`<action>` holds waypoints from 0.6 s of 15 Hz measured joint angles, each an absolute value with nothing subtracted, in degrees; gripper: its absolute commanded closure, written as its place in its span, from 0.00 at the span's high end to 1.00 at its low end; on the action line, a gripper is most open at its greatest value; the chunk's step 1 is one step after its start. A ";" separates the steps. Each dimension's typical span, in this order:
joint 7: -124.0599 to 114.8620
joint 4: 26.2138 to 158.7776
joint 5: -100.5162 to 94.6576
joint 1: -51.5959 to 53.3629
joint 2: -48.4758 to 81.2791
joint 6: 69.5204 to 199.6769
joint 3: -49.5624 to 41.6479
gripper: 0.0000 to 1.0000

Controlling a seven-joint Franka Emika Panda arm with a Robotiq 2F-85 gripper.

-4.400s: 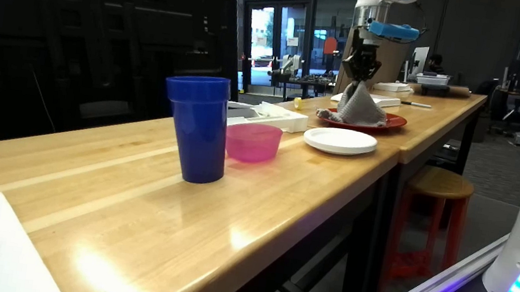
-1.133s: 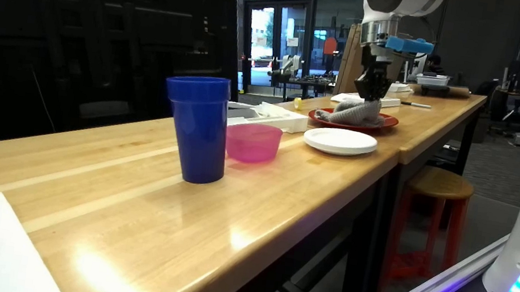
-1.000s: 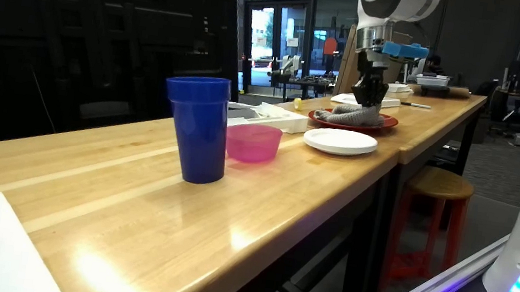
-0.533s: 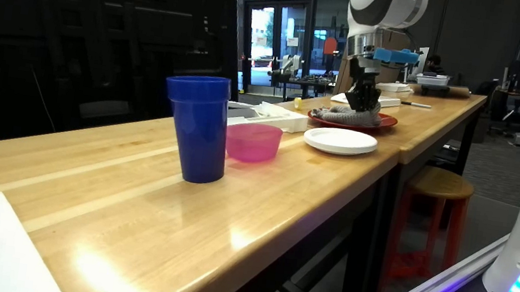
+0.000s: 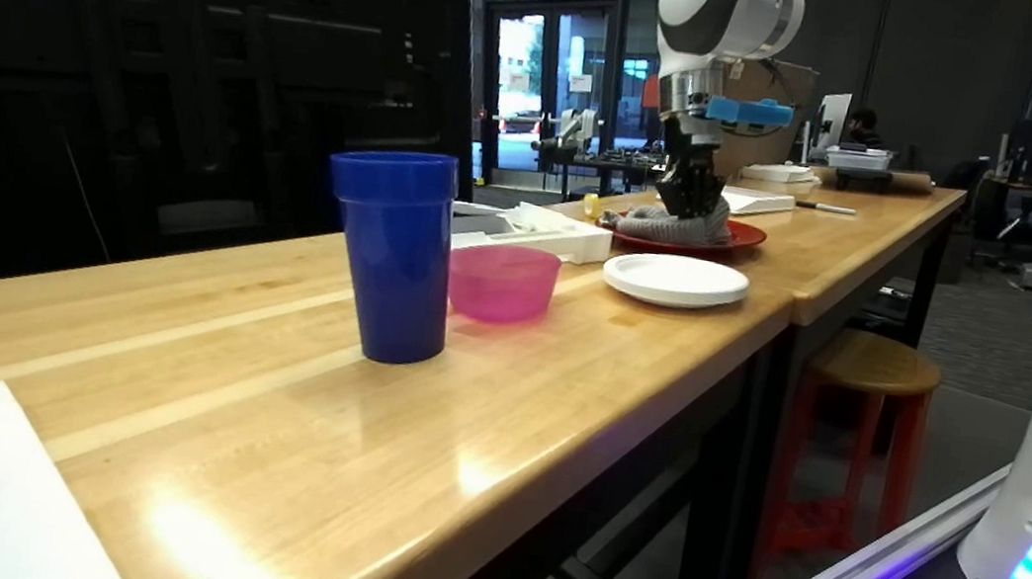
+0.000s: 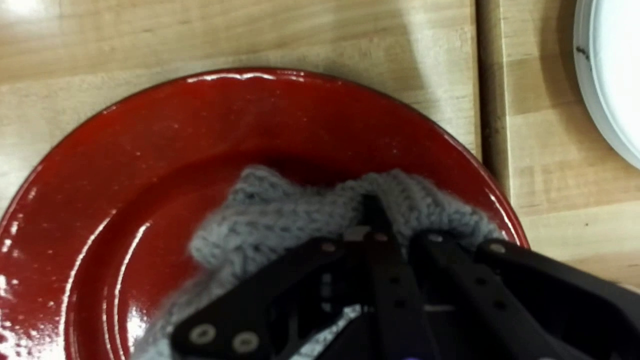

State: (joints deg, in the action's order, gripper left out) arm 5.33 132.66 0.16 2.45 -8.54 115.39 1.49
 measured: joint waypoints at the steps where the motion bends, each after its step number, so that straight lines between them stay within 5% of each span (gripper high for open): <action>1: 5.33 132.16 0.16 2.45 -8.09 115.22 1.60 0.01; 9: 5.13 131.34 0.09 1.62 -7.31 114.68 0.85 0.01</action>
State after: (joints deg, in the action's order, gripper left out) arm 5.13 131.34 0.09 1.62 -7.31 114.68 0.85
